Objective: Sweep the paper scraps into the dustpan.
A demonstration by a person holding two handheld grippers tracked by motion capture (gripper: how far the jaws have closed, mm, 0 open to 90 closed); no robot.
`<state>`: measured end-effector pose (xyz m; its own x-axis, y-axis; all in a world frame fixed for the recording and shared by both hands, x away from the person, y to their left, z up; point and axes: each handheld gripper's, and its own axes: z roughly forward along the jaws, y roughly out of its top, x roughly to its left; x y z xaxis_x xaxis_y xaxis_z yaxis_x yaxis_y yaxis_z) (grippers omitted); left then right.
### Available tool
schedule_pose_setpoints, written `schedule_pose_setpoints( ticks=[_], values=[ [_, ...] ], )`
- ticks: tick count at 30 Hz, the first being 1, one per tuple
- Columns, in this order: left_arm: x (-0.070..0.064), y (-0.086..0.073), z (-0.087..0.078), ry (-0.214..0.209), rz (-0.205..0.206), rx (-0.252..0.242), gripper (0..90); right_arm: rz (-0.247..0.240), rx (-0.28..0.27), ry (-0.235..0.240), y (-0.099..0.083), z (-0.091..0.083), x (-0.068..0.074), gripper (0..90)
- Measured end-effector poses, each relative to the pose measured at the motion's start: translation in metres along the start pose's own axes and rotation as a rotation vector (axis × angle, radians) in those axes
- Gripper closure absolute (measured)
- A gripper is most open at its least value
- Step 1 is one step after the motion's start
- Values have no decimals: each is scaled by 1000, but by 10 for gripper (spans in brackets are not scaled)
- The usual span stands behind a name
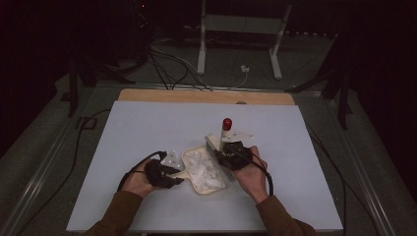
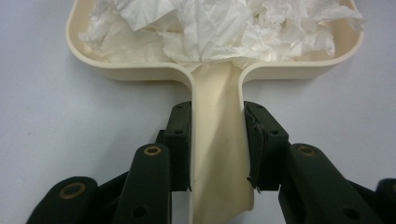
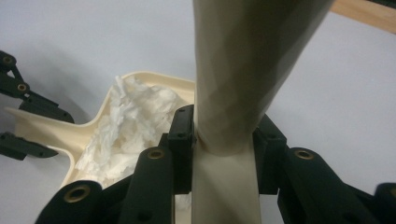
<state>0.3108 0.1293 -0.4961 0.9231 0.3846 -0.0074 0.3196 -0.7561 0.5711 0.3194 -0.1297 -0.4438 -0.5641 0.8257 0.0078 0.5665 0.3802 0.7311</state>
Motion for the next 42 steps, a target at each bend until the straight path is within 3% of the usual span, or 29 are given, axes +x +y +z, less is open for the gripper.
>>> schedule_pose_setpoints(
  ticks=[5, 18, 24, 31, 42],
  values=[
    [0, -1, -1, 4, 2, -10, 666, 18, -27, -9, 2, -5, -7, 671],
    [3, -7, -10, 32, -49, -96, 666, 7, -51, -12, 5, -9, -29, 671],
    [2, -10, -14, 29, -68, -117, 665, -21, -38, 8, 4, -6, -37, 671],
    [2, -11, -19, 47, -82, -139, 665, -94, -54, 29, 1, -6, -43, 671],
    [0, -13, -26, 70, -104, -166, 665, -118, -45, 43, -1, -10, -52, 671]
  ],
)
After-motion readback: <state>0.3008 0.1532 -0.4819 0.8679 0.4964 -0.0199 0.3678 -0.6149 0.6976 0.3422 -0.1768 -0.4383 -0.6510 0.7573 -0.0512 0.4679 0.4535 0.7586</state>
